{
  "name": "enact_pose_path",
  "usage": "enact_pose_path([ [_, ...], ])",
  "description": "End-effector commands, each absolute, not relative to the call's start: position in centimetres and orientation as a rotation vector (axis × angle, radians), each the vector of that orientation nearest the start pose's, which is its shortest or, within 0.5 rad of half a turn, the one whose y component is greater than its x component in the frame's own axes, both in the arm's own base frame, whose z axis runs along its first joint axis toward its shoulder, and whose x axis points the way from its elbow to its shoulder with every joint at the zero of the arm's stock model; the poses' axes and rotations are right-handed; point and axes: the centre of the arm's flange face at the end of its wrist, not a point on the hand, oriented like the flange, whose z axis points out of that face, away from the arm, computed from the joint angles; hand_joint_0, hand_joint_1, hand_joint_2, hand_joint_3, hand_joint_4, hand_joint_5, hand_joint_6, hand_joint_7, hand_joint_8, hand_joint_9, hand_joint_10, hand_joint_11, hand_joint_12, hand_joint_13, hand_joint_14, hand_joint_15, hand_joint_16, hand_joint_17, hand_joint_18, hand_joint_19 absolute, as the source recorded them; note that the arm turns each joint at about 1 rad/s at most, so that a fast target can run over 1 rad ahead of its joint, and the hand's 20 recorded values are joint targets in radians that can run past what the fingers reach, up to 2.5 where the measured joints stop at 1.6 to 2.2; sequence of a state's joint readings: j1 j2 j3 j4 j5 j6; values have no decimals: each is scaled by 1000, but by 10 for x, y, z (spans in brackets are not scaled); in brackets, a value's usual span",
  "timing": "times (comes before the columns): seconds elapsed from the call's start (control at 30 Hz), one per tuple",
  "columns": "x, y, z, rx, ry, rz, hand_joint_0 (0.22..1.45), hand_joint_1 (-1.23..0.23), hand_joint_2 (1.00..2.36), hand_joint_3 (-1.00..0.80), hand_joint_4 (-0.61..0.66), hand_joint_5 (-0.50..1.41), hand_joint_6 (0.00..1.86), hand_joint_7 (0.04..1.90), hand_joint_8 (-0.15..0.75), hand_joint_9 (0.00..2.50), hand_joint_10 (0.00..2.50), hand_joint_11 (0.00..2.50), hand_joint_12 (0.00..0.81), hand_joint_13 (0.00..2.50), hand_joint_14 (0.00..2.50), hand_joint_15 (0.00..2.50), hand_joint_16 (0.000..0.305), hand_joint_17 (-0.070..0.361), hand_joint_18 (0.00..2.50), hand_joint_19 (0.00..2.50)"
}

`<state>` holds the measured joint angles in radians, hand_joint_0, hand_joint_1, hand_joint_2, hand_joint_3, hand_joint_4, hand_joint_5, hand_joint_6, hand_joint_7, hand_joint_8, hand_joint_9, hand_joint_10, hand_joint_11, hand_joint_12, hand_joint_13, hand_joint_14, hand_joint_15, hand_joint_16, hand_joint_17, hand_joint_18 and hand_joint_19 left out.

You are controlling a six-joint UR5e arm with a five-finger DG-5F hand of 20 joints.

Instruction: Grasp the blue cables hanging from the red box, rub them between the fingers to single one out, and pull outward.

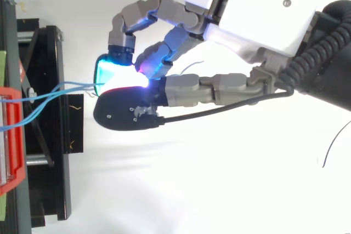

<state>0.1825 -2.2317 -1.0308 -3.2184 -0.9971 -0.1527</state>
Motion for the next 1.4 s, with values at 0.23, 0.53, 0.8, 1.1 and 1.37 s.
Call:
enact_pose_path([
  [0.23,735,-54,336,1351,1168,669,629,-824,1016,-194,180,-155,905,1024,342,927,14,573,424,756,16,463,49,110,653,436],
  [0.53,735,-54,337,1356,1162,676,611,-814,1014,-299,211,-153,901,1018,337,938,16,574,418,757,18,466,48,108,649,455],
  [0.8,735,-53,336,1358,1164,677,563,-716,1003,-451,200,-138,884,1034,345,990,14,561,421,788,17,465,49,109,673,467],
  [1.1,735,-53,336,1358,1164,677,601,-700,1016,-246,177,-122,892,1111,344,1027,17,568,413,810,15,465,47,105,688,462],
  [1.37,735,-50,336,1361,1164,682,556,-604,1008,-388,184,-118,873,1069,345,1062,14,541,419,826,15,472,49,109,696,487],
])
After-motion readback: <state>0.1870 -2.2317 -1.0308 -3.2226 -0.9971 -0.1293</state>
